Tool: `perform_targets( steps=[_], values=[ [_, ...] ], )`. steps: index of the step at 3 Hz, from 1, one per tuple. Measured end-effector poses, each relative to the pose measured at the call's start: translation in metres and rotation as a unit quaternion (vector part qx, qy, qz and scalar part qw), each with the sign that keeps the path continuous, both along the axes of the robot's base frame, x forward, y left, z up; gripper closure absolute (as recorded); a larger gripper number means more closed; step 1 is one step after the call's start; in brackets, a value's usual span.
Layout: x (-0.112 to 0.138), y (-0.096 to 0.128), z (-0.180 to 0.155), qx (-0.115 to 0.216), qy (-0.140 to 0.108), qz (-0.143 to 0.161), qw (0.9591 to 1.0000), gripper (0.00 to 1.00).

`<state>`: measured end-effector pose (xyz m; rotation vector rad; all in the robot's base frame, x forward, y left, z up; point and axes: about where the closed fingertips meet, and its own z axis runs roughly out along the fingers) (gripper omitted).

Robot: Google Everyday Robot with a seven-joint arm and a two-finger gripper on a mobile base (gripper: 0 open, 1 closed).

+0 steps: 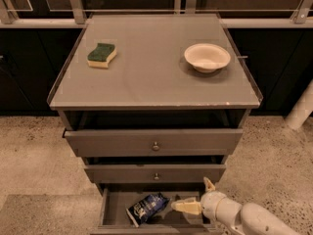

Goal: Pick blue chip bag from bottom drawer and place on counter

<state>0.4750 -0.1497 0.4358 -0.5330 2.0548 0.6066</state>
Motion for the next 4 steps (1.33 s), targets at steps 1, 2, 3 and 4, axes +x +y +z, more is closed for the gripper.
perform_targets(
  steps=[1,2,3,4],
  values=[
    [0.0,0.002,-0.004,0.004,0.003,-0.001,1.0,0.0],
    [-0.006,-0.003,-0.023,0.012,0.008,-0.033,0.9993,0.0],
    [-0.027,0.019,-0.08,0.031,0.051,-0.047,0.9971,0.0],
    [-0.038,0.044,-0.136,0.034,0.085,-0.044,0.9948,0.0]
  ],
)
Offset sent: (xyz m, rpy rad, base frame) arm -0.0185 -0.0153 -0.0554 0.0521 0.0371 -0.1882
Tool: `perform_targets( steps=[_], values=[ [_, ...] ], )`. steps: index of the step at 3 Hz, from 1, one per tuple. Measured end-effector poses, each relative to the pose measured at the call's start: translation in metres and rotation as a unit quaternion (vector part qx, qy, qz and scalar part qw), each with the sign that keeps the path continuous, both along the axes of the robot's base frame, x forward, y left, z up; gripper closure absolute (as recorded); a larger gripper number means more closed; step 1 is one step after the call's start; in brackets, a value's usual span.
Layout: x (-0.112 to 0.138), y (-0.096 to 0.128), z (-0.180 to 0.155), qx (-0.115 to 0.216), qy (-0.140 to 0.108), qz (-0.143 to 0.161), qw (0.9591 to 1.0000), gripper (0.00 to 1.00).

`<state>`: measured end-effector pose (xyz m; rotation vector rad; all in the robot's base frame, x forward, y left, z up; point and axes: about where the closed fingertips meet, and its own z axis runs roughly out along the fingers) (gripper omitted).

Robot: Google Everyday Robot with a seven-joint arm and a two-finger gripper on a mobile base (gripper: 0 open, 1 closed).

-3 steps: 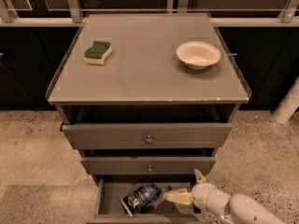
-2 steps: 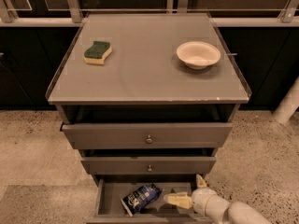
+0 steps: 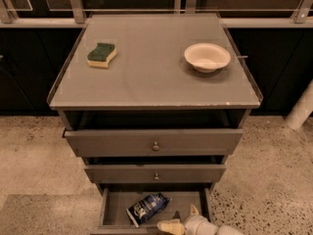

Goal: Pick blue chip bag from bottom drawer and place on counter

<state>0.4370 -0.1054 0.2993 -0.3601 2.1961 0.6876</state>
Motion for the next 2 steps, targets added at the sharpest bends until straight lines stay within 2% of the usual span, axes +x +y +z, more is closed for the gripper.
perform_targets(
  steps=[1,2],
  values=[
    [-0.0039,0.0083,-0.0079,0.006,0.007,0.002,1.0,0.0],
    [-0.0004,0.0052,-0.0041,-0.001,-0.002,-0.005,1.0,0.0]
  ],
)
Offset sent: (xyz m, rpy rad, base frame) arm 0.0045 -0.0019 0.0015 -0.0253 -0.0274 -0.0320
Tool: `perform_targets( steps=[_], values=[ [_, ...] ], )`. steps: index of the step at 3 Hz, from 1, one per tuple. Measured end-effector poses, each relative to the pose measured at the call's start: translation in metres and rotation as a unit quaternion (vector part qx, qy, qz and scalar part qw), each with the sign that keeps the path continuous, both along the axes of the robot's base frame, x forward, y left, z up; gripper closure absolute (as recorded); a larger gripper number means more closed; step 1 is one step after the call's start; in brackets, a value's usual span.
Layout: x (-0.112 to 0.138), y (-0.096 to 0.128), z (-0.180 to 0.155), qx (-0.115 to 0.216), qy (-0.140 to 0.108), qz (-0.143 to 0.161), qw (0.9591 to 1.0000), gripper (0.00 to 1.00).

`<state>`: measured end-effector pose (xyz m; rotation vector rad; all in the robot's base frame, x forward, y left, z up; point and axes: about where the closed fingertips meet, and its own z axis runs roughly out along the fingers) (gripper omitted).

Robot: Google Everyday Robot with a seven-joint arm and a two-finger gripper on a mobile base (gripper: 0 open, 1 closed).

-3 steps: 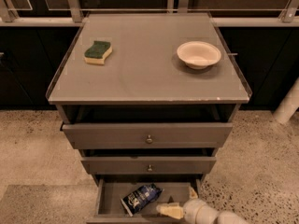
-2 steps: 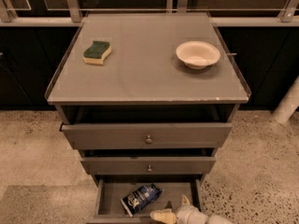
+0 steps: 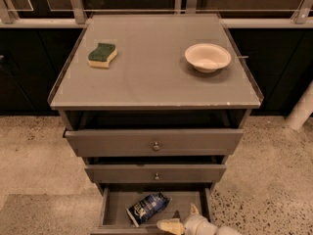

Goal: Pick blue chip bag from bottom drawer and place on counter

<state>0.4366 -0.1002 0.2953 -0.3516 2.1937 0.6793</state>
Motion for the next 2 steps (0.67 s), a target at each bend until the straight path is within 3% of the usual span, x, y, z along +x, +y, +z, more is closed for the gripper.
perform_targets(
  steps=[2],
  values=[
    [0.028,0.044,-0.017,0.013,-0.022,0.049,0.9985,0.0]
  ],
)
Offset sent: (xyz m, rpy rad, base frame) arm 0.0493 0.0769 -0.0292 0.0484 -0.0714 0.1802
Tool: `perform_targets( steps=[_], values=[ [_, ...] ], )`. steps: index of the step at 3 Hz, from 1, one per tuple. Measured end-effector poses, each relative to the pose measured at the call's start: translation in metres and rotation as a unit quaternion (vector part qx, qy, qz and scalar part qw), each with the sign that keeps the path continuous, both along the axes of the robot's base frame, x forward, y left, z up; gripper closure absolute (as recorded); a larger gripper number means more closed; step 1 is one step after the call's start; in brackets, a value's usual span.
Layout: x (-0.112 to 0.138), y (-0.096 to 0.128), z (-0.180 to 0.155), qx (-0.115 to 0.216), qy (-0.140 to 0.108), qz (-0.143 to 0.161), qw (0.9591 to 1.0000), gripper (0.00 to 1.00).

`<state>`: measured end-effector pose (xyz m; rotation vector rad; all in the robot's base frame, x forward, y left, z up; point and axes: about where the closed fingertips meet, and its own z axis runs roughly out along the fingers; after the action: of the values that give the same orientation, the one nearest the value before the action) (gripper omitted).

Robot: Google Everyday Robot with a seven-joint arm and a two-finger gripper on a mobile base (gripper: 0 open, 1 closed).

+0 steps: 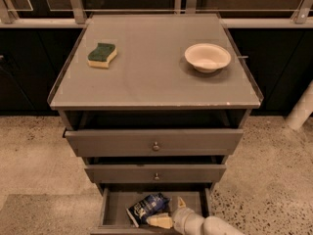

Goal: Pick blue chip bag from bottom drawer and place on counter

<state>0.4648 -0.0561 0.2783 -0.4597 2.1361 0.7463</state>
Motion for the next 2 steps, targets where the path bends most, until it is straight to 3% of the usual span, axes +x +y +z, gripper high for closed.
perform_targets(
  steps=[1,2],
  values=[
    [0.0089,0.0317,-0.019,0.01,0.001,0.034,0.9994,0.0],
    [0.0112,0.036,-0.0203,0.011,0.001,0.038,0.9992,0.0]
  ],
)
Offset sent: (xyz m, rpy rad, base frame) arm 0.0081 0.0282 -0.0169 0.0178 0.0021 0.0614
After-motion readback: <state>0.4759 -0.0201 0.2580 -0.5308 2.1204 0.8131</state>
